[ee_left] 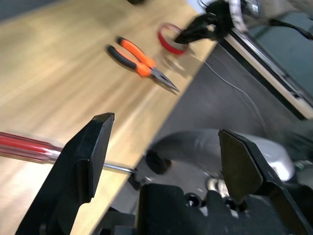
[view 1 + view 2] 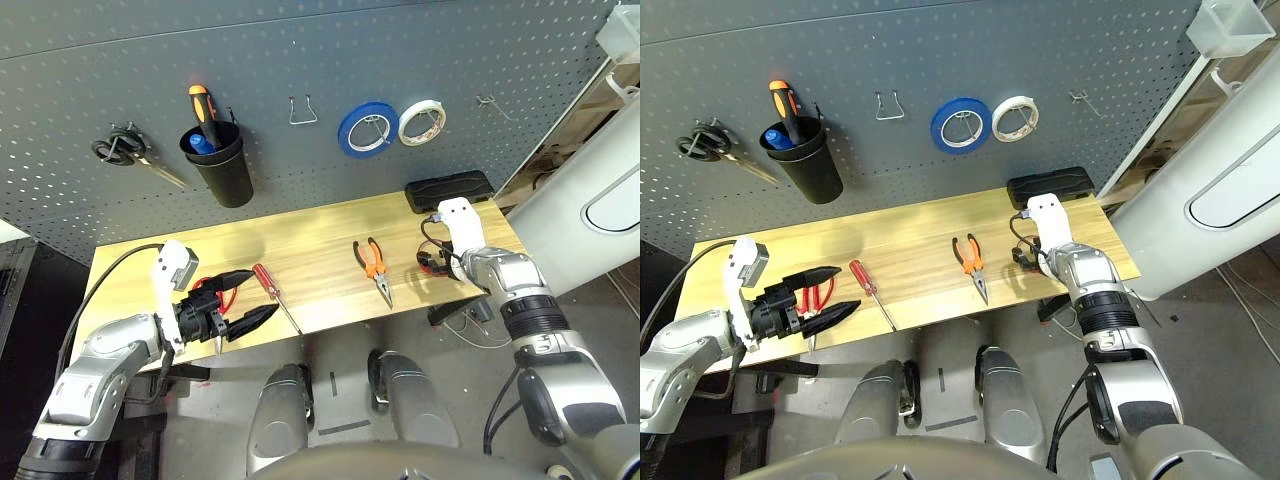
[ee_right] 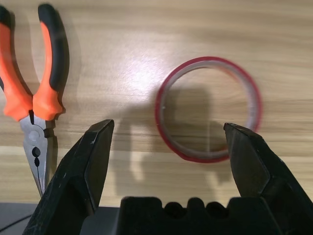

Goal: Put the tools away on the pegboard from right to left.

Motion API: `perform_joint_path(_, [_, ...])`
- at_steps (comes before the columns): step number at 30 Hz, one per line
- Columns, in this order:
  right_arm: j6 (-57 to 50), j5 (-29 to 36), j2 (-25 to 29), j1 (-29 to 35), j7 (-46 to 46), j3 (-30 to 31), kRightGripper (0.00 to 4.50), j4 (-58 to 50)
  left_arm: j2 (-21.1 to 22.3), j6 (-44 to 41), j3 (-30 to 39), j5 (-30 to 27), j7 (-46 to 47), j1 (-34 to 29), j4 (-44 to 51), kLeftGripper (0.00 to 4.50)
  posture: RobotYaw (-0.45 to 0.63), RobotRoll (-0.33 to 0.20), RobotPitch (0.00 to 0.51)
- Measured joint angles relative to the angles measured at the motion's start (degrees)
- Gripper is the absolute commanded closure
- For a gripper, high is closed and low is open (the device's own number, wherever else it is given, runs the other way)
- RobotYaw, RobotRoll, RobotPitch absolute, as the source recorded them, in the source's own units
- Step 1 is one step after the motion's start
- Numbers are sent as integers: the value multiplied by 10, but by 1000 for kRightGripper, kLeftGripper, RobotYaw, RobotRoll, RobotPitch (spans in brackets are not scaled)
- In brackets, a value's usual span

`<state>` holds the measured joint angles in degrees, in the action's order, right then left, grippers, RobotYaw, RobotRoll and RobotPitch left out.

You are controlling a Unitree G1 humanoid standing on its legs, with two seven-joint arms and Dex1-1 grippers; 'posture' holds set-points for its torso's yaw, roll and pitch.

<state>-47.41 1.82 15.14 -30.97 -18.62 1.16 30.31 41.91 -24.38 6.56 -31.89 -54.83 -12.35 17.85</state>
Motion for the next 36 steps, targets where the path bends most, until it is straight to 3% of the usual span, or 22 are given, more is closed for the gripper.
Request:
perform_joint_path(6, [59, -20, -19, -34, 16, 14, 0, 124, 11, -17, 2, -2, -8, -22, 20, 17, 41, 0, 243])
perform_joint_path(9, [103, -26, -27, -61, 31, 14, 600, 185, 11, -24, 2, -3, -8, -23, 25, 0, 46, 0, 226])
perform_joint_path(19, [178, -25, -48, -92, 47, 4, 4381, 272, 1, -25, 1, 0, -5, 26, 11, 0, 18, 0, 143])
perform_joint_path(23, [169, -25, -45, -73, 47, 4, 4479, 231, -14, -19, -2, 1, -4, 54, -9, 0, -4, 0, 113])
perform_joint_path(28, [130, -22, -31, -2, 51, 3, 4479, 63, -26, -17, 0, -5, -3, 72, -9, 0, -25, 0, 82])
perform_joint_path(36, [91, -22, 2, 89, 54, 0, 4479, -164, 7, -63, 81, -97, -29, 83, 15, 0, -15, 0, 60])
